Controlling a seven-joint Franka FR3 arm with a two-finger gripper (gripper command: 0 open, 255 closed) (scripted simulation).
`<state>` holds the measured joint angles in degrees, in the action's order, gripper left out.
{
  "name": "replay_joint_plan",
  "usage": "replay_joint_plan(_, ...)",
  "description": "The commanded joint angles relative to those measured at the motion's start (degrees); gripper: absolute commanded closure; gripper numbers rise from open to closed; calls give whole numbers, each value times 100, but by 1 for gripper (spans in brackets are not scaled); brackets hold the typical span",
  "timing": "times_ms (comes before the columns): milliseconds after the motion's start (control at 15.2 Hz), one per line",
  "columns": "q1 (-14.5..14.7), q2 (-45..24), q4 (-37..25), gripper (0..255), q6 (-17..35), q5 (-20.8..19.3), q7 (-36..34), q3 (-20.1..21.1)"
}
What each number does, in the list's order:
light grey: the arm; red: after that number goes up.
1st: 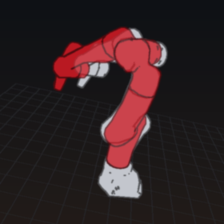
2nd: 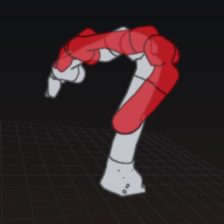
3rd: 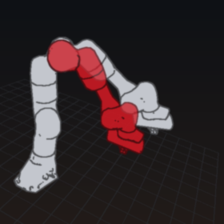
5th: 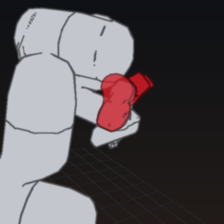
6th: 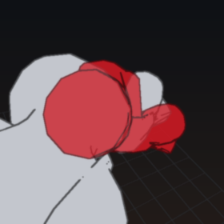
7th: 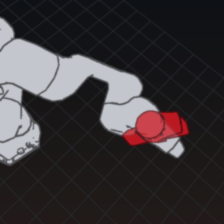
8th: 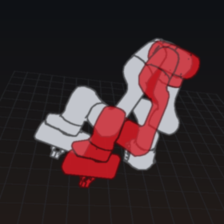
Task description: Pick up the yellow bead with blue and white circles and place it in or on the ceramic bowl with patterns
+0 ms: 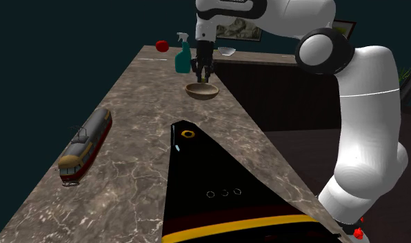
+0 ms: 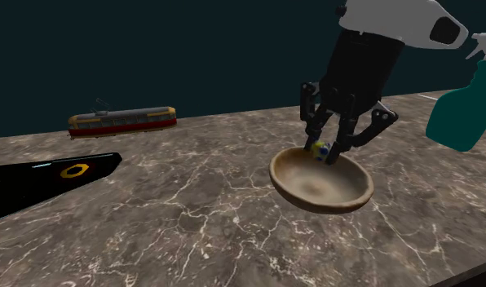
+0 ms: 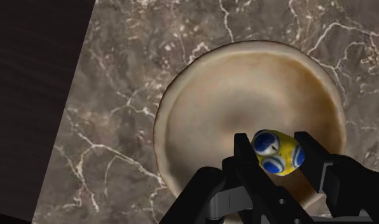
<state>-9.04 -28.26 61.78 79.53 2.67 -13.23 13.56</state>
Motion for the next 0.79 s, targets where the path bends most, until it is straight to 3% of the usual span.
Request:
replay_joint_plan(0, -32, 109, 324, 255, 216, 18, 32, -2)
replay_joint_plan(198, -55, 178, 668, 255, 489, 29, 66, -6)
replay_joint_plan(660, -55, 178, 668, 255, 489, 29, 66, -6)
replay_joint_plan(726, -55, 178, 668, 0, 489, 29, 66, -6)
